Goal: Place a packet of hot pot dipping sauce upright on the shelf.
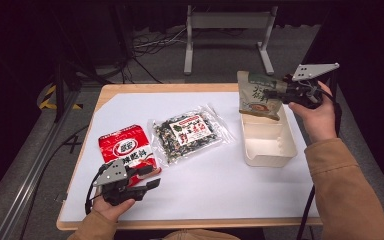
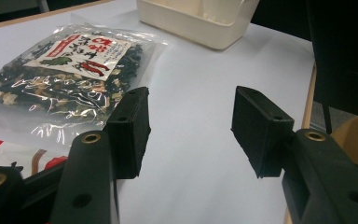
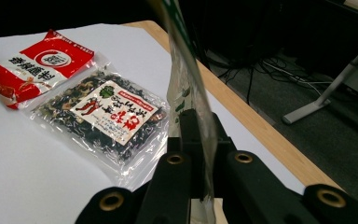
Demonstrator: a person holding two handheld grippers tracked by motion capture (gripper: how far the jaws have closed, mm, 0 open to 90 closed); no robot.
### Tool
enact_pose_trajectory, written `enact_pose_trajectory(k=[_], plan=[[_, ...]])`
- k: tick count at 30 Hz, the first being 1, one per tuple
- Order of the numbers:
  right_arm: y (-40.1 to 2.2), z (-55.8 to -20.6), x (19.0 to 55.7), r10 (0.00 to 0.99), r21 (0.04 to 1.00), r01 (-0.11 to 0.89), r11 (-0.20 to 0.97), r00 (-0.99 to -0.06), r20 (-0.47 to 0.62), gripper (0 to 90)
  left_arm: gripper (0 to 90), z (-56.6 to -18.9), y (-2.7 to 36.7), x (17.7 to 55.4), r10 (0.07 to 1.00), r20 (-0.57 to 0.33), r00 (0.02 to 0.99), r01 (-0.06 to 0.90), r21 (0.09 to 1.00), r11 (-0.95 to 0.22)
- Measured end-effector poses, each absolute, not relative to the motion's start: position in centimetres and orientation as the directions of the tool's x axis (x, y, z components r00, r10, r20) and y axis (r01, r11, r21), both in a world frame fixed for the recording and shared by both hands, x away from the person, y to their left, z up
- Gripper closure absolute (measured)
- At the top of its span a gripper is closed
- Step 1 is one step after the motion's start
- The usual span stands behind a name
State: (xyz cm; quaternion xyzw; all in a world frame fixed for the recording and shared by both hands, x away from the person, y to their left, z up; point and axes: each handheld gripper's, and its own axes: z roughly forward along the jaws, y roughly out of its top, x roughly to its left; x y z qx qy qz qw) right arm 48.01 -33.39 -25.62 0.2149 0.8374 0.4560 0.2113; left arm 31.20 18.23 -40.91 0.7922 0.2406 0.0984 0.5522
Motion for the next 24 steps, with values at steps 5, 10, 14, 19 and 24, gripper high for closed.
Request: enact_pose_trajectory(k=[5, 10, 14, 19, 24], plan=[[-34.0, -25.6, 48.9, 0.542, 0.856, 0.138, 0.499, -0.820, -0.184, 89.8, 47.1, -40.9, 18.3, 31.2, 0.489, -0.118, 0.864, 0.278, 0.923, -0.267], [-34.9, -25.9, 50.0, 0.559, 0.854, 0.137, 0.502, -0.805, -0.199, 89.7, 47.1, -40.8, 18.3, 31.3, 0.486, -0.110, 0.867, 0.265, 0.927, -0.264], [-35.8, -26.6, 50.9, 0.571, 0.865, 0.135, 0.483, -0.798, -0.194, 89.8, 47.1, -40.8, 18.3, 31.3, 0.483, -0.109, 0.869, 0.263, 0.928, -0.263], [-36.2, -27.5, 51.8, 0.565, 0.851, 0.130, 0.509, -0.796, -0.217, 89.8, 47.1, -40.8, 18.4, 31.3, 0.484, -0.109, 0.868, 0.264, 0.927, -0.265], [-36.5, -28.1, 52.4, 0.563, 0.845, 0.128, 0.519, -0.795, -0.225, 89.8, 47.1, -40.8, 18.3, 31.3, 0.481, -0.108, 0.870, 0.261, 0.929, -0.262]])
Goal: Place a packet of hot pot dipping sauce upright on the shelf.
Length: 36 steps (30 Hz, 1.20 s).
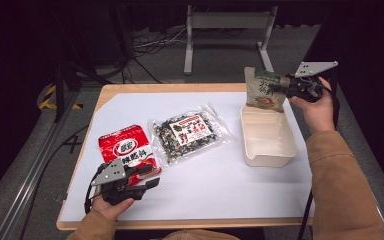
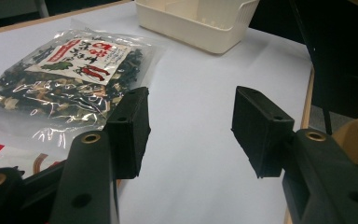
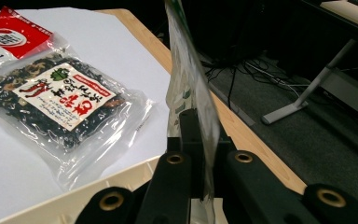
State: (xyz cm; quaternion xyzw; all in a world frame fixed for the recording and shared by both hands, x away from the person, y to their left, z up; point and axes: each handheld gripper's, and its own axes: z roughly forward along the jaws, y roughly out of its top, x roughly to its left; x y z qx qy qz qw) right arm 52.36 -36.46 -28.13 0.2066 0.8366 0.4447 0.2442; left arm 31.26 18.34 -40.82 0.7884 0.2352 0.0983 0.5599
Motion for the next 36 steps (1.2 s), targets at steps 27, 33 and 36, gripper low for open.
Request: enact_pose_trajectory(k=[27, 33, 36], plan=[[-35.5, -31.3, 54.5, 0.539, 0.806, 0.159, 0.570, -0.813, -0.221, 89.3, 47.0, -40.8, 18.2, 31.3, 0.474, -0.111, 0.874, 0.261, 0.929, -0.263], [-35.4, -31.8, 54.6, 0.547, 0.807, 0.172, 0.565, -0.810, -0.211, 88.0, 46.9, -40.8, 18.2, 31.3, 0.472, -0.113, 0.874, 0.262, 0.929, -0.263], [-35.5, -32.2, 54.6, 0.555, 0.807, 0.185, 0.561, -0.807, -0.201, 87.0, 46.9, -40.8, 18.2, 31.3, 0.472, -0.114, 0.874, 0.262, 0.929, -0.261]])
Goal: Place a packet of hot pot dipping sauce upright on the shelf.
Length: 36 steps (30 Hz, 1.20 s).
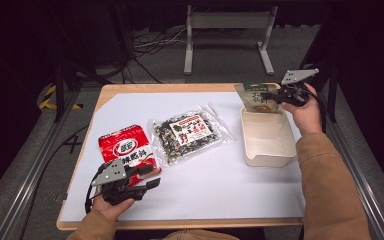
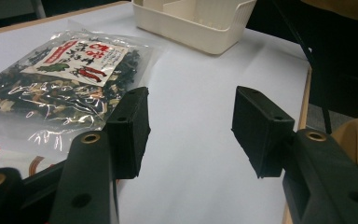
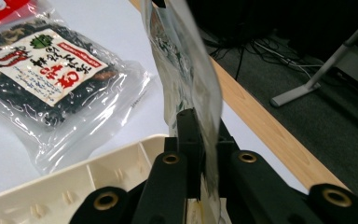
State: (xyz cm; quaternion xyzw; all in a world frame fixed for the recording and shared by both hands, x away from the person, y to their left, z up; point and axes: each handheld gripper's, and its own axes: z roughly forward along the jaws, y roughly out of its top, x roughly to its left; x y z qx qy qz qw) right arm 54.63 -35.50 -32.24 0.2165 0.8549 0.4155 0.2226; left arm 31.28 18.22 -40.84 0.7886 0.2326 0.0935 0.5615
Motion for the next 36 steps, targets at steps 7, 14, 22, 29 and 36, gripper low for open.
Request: enact_pose_trajectory(k=[7, 14, 22, 29, 36], plan=[[-36.1, -33.3, 54.8, 0.586, 0.808, 0.226, 0.545, -0.792, -0.174, 85.5, 46.8, -40.8, 18.2, 31.3, 0.471, -0.112, 0.875, 0.261, 0.928, -0.265], [-36.8, -33.2, 54.6, 0.628, 0.807, 0.260, 0.531, -0.759, -0.168, 79.1, 46.2, -40.9, 18.1, 31.3, 0.473, -0.112, 0.874, 0.262, 0.928, -0.264], [-37.3, -33.1, 54.2, 0.676, 0.795, 0.320, 0.515, -0.721, -0.148, 58.3, 41.7, -41.0, 18.0, 31.4, 0.480, -0.103, 0.871, 0.251, 0.934, -0.255], [-37.3, -32.6, 53.8, 0.709, 0.808, 0.324, 0.492, -0.688, -0.155, 43.2, 39.9, -41.0, 18.0, 31.5, 0.482, -0.094, 0.871, 0.242, 0.936, -0.256], [-37.7, -31.8, 53.2, 0.752, 0.840, 0.319, 0.439, -0.643, -0.148, 35.8, 33.4, -41.1, 18.0, 31.6, 0.505, -0.060, 0.861, 0.214, 0.943, -0.253]])
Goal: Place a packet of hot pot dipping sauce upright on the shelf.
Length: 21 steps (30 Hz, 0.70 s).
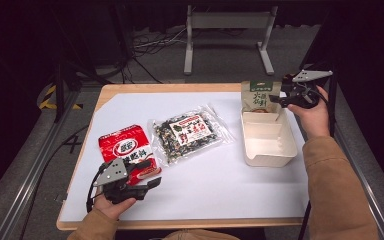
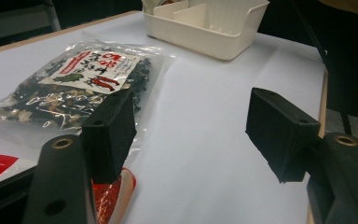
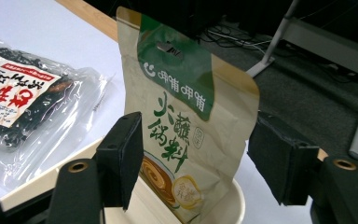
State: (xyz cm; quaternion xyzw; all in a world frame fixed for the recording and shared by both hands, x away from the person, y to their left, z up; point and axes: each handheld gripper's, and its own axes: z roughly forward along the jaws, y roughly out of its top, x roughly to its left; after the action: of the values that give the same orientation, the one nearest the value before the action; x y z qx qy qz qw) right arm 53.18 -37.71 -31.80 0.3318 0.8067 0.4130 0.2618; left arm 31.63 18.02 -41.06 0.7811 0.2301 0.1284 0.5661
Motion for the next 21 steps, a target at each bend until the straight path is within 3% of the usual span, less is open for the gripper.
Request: enact_pose_trajectory(k=[6, 21], plan=[[-37.9, -31.2, 52.2, 0.761, 0.848, 0.299, 0.437, -0.625, -0.172, 35.1, 31.8, -40.9, 18.2, 31.7, 0.518, -0.052, 0.854, 0.215, 0.941, -0.261], [-36.4, -30.1, 47.9, 0.779, 0.870, 0.324, 0.372, -0.618, -0.103, 32.3, 28.8, -39.9, 19.8, 31.8, 0.591, -0.018, 0.806, 0.226, 0.933, -0.280]])
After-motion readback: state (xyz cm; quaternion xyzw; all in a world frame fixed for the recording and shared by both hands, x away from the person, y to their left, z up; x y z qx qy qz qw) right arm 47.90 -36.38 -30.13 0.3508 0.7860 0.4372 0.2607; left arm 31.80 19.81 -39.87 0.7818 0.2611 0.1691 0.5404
